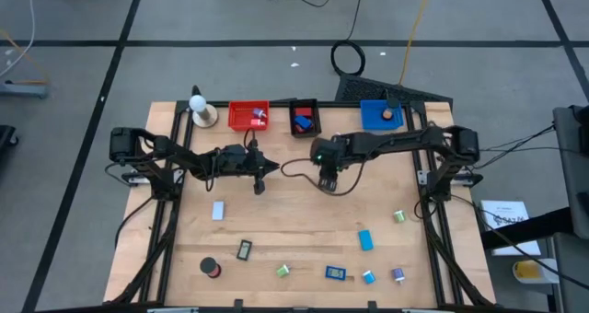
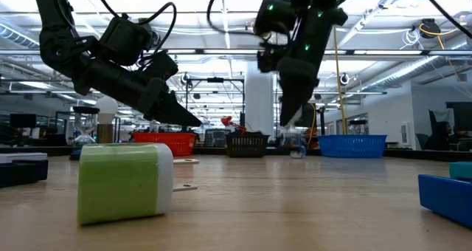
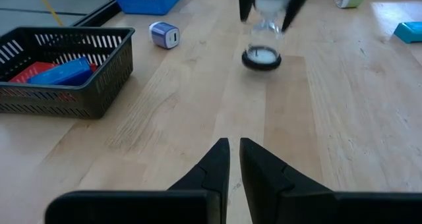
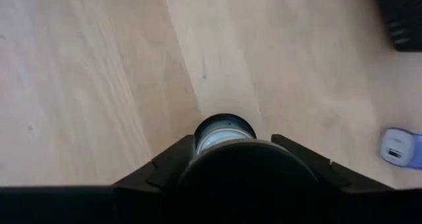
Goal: Pick & Place Office items
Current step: Put the white hourglass into the blue bin
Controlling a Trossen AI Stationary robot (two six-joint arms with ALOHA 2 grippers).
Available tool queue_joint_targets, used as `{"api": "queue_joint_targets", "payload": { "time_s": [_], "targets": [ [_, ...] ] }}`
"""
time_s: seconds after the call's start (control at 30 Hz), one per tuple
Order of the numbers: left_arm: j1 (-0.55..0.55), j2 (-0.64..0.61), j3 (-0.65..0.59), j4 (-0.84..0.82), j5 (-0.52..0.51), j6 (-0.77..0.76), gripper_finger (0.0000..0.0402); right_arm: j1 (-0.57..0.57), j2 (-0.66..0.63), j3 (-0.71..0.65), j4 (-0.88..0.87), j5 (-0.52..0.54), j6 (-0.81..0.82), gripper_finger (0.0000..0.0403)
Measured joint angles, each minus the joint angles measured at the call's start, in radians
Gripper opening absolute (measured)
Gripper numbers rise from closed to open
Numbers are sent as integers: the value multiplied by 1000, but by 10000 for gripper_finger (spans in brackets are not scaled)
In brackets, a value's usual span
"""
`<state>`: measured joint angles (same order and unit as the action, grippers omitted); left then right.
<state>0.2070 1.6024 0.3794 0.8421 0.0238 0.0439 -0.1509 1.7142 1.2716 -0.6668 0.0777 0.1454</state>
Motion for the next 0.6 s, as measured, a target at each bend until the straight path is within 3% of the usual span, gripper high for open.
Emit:
{"api": "queue_joint_targets", "payload": {
  "time_s": [0.17, 0.33, 0.47, 0.6],
  "targets": [
    [0, 0, 0, 0, 0, 0, 45, -73, -142, 0, -81, 50, 43, 182],
    [0, 0, 0, 0, 0, 0, 45, -248, -265, 0, -232, 162, 52, 182],
    [0, 0, 0, 0, 0, 0, 45, -462, -289, 0, -222, 136, -7, 182],
    [0, 0, 0, 0, 0, 0, 44, -647, -249, 1, -107, 36, -98, 182]
  ]
}}
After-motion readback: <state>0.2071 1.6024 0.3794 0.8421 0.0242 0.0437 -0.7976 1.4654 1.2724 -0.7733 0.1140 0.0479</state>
